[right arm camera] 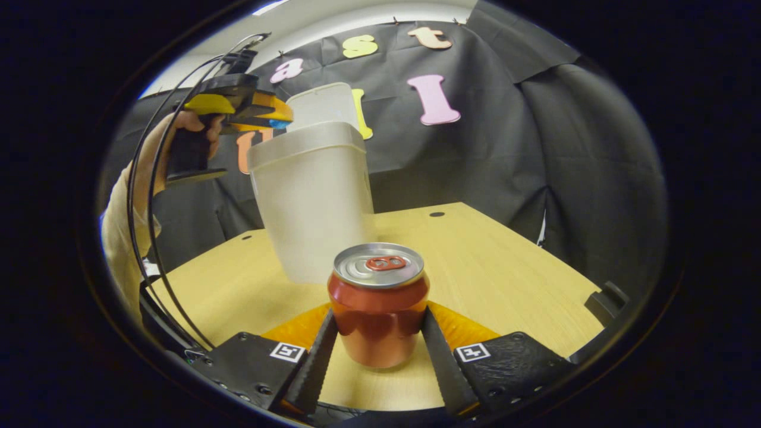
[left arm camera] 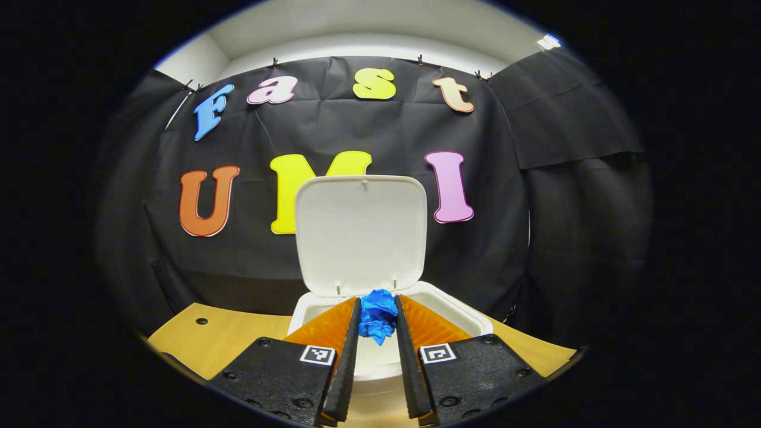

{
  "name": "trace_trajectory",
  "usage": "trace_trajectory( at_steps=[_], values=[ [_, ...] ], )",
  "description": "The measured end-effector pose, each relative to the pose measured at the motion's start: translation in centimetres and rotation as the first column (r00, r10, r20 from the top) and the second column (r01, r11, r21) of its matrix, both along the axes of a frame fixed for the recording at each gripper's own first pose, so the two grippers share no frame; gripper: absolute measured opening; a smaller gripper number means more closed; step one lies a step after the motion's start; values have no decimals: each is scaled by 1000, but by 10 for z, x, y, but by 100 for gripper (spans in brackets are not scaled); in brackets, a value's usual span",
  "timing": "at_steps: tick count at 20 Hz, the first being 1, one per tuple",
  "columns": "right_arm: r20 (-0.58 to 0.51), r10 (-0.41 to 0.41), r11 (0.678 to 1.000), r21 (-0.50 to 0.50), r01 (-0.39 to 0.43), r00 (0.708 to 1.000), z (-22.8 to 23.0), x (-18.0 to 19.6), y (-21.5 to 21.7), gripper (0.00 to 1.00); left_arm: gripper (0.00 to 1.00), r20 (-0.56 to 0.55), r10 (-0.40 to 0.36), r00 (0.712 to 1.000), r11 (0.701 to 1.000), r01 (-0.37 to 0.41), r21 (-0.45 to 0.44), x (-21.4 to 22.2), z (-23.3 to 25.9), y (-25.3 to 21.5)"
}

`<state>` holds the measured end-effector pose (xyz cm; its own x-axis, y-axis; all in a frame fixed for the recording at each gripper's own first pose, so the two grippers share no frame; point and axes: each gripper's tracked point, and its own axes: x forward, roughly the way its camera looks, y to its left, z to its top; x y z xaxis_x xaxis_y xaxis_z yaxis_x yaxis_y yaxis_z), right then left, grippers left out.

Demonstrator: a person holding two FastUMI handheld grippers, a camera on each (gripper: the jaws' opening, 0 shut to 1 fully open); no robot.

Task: Press the lid of the desktop garbage bin to open it, pick up the crumpled paper on the desktop and throw it into the bin, then pick up the pop can on the desktop and drop it into the bin, and finally close the garbage bin lid.

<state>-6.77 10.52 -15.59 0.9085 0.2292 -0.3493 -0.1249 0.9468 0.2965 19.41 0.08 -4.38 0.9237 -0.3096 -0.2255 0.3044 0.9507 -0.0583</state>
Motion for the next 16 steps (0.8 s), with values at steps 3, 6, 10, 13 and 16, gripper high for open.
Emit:
trace_trajectory(
  at_steps=[3,6,10,13,16],
  values=[
    [-21,-1,1000,1,1,1000,-5,-2,0,77,47,-15,23,1000,999,-22,25,8,-17,-5],
    [-31,-2,1000,-1,2,1000,-8,-3,-1,77,53,23,14,1000,999,-15,43,6,-16,-11],
    [-25,-4,1000,-5,4,1000,-10,-7,-5,77,90,86,19,996,993,-28,114,-1,-6,-5],
    [-27,2,1000,-20,-3,1000,-11,-9,-6,77,95,101,36,994,995,-45,87,-13,0,3],
    [-19,9,1000,-27,-9,1000,-8,-13,-7,77,95,80,54,995,996,-60,67,-28,0,18]
  ],
)
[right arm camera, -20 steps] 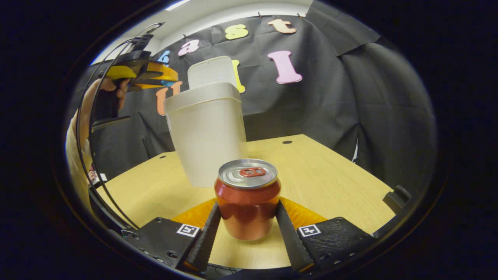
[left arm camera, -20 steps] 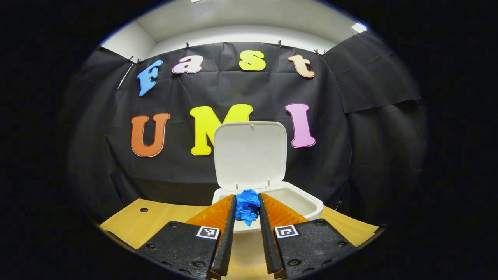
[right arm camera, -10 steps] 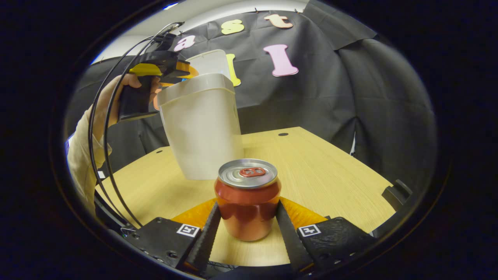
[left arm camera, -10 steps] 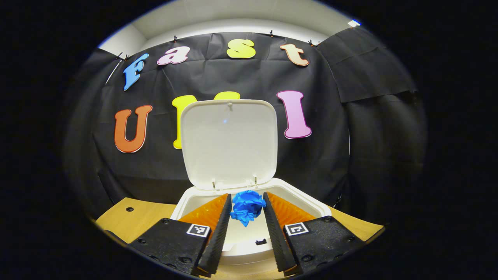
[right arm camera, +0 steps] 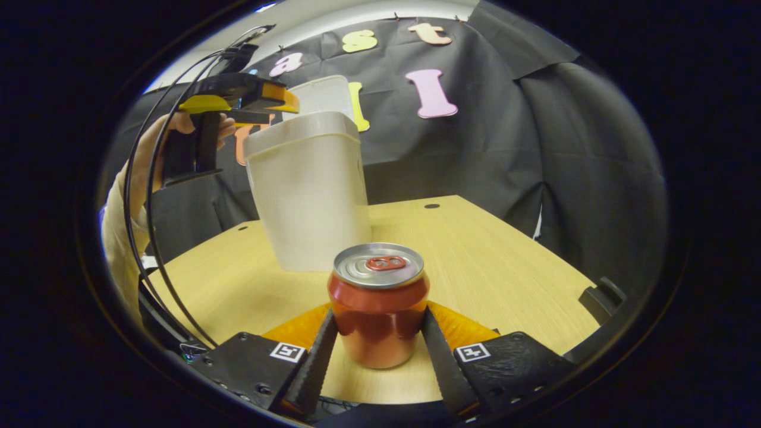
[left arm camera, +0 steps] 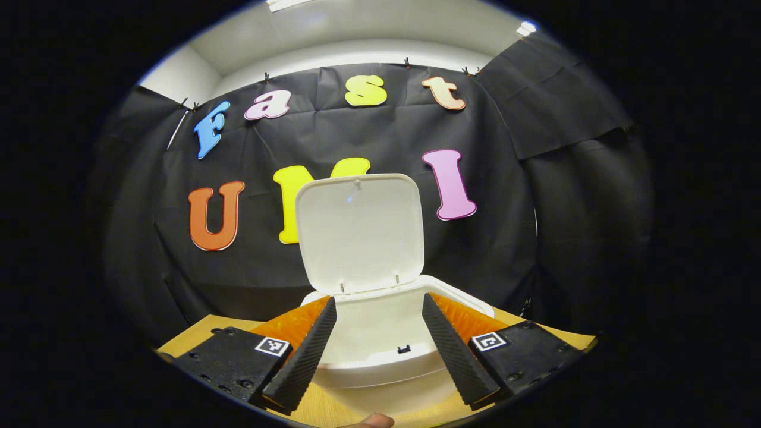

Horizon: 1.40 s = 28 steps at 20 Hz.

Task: Press the lid of the desktop garbage bin to open it, pick up the crumpled paper on the desktop and throw it into the bin, then pick up the pop can on the desktop and drop it into the bin, and finally close the garbage bin lid.

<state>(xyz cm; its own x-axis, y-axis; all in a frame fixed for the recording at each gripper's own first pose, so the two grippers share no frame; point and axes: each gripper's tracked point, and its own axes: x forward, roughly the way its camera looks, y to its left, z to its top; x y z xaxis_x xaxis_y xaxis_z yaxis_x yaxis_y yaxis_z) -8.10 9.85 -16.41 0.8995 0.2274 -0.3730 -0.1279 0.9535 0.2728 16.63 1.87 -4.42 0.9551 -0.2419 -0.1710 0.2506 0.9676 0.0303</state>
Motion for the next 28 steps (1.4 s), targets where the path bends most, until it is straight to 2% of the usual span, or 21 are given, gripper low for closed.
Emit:
trace_trajectory(
  at_steps=[7,8,12,15,18,23,28],
  values=[
    [58,37,997,-75,-33,998,21,-11,5,77,95,-38,93,995,995,-92,29,-45,-22,68],
    [70,44,996,-78,-38,997,29,-9,6,73,95,-51,109,993,994,-108,28,-53,-30,78],
    [124,60,994,-100,-47,990,63,-6,8,73,95,-94,203,975,979,-199,43,-83,-64,120],
    [145,73,993,-104,-58,987,82,-3,15,73,96,-136,240,961,970,-241,7,-102,-88,138],
    [165,69,992,-119,-50,984,104,6,17,67,95,-117,307,944,952,-304,47,-113,-101,164],
    [242,50,995,-101,-27,969,160,26,19,66,95,-161,299,940,952,-305,-13,-125,-121,172],
    [329,40,994,-105,-6,943,216,42,22,66,95,-204,309,929,948,-318,-14,-134,-145,184]
  ],
)
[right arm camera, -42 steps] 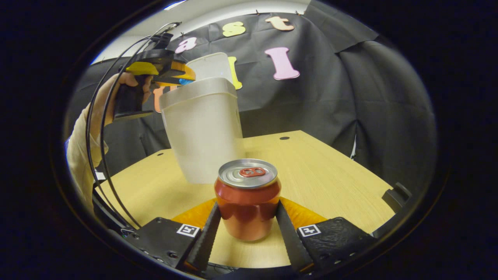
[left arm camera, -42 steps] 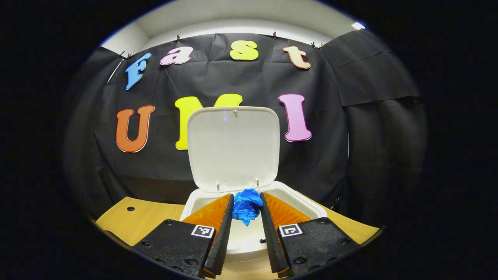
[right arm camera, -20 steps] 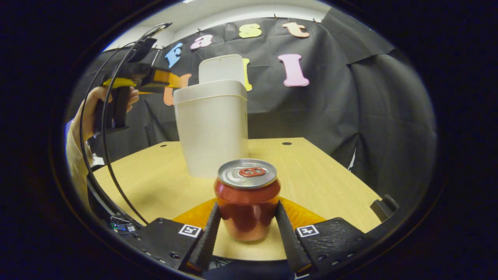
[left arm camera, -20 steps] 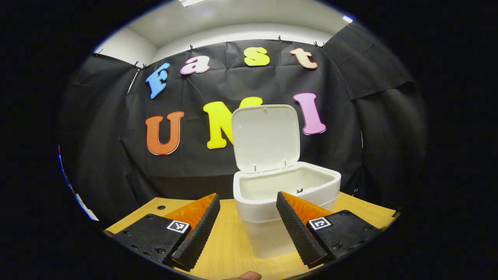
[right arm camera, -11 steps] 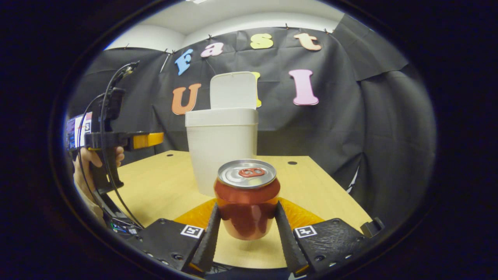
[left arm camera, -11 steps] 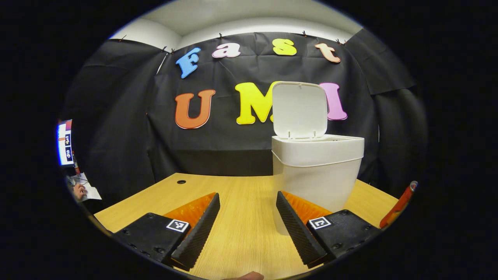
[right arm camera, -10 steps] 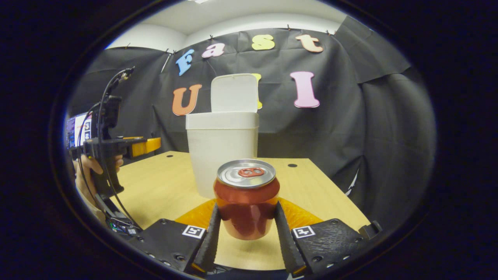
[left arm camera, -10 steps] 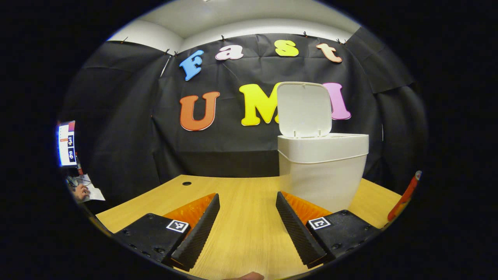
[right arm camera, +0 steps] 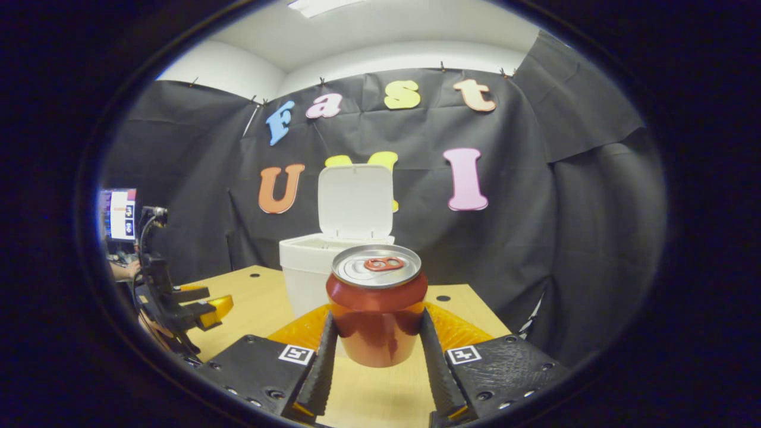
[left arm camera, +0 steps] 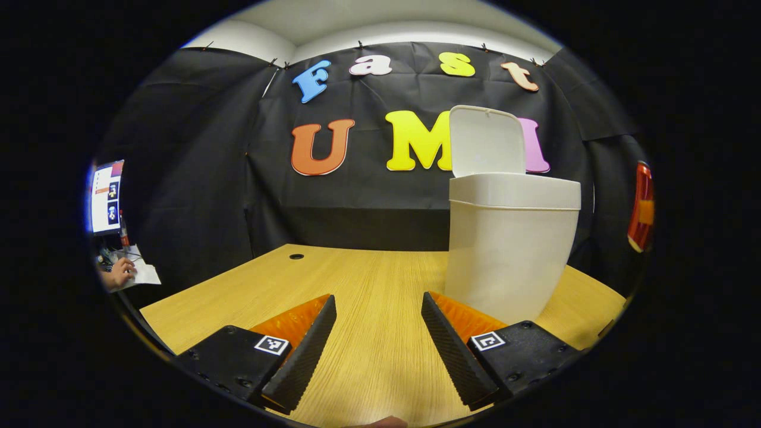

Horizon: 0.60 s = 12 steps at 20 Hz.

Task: Press the lid of the desktop garbage bin to open it, pick up the crumpled paper on the desktop and throw it into the bin, then pick up the pop can on the desktop and drop it into the bin, and finally close the garbage bin lid.

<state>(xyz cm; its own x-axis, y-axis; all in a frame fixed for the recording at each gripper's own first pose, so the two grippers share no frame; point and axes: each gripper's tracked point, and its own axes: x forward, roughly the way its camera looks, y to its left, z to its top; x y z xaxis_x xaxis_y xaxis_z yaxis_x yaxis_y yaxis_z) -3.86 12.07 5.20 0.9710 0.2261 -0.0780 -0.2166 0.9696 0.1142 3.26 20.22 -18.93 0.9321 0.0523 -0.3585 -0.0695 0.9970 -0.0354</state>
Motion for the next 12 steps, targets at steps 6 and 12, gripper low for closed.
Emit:
trace_trajectory(
  at_steps=[6,12],
  values=[
    [58,-19,1000,-7,19,998,52,22,1,66,95,11,-49,999,999,49,-10,-1,-2,-6],
    [82,-1,1000,-17,2,997,95,51,24,68,95,-8,-54,998,998,54,-28,-5,-14,0]
  ],
)
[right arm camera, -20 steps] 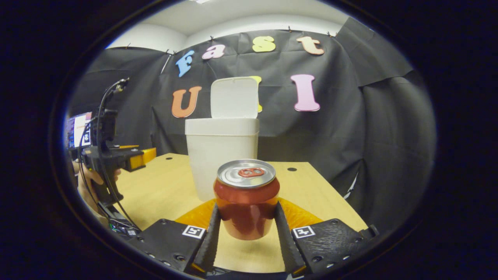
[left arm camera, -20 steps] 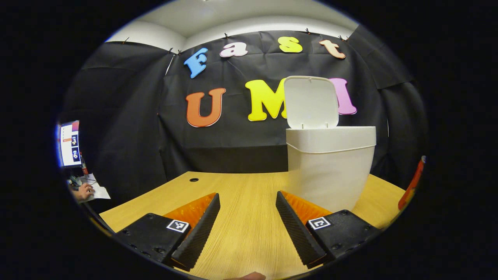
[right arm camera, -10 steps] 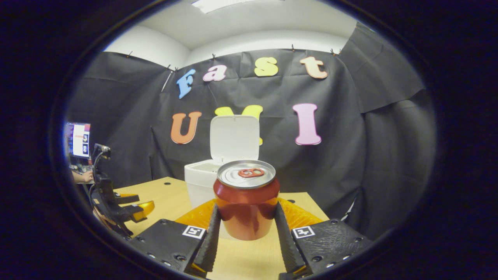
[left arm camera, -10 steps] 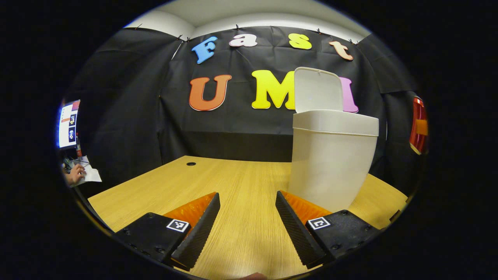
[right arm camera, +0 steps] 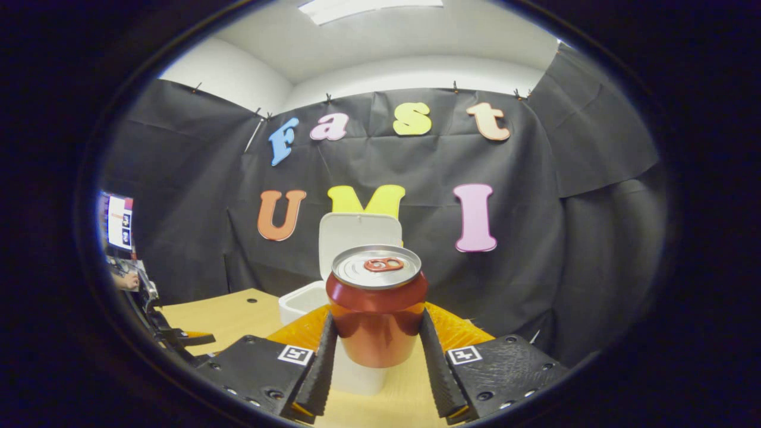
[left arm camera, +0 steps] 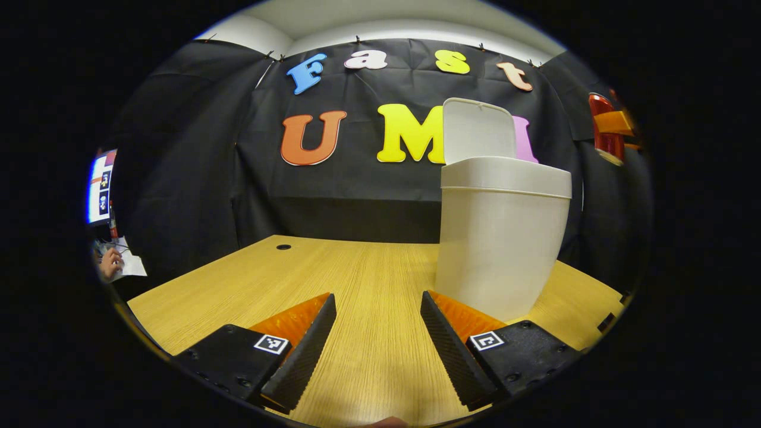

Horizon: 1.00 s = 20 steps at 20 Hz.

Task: Press the lid of the desktop garbage bin to open it, pick up the crumpled paper on the desktop and throw it into the bin, then pick up the pop can on the desktop and drop it into the bin, and finally close the garbage bin lid.

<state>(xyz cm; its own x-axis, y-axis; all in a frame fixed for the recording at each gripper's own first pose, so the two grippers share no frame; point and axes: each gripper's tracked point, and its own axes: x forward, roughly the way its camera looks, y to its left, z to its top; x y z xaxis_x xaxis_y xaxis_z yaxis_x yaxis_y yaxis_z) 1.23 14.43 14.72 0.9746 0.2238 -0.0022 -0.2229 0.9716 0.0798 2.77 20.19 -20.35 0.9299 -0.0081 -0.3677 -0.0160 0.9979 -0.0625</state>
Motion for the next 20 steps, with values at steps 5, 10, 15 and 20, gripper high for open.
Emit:
trace_trajectory(
  at_steps=[5,10,15,20],
  values=[
    [5,22,999,-31,-22,1000,22,34,22,70,95,30,-14,999,1000,15,-9,-3,11,3],
    [-42,-4,999,-52,2,999,33,80,35,70,94,41,-31,999,999,32,-19,-5,16,2],
    [-62,-17,999,-33,15,998,46,114,45,69,94,37,-37,999,999,37,-5,-10,20,5],
    [-156,-31,999,3,32,987,34,145,50,70,94,70,-41,997,999,43,-25,-14,37,7]
  ],
)
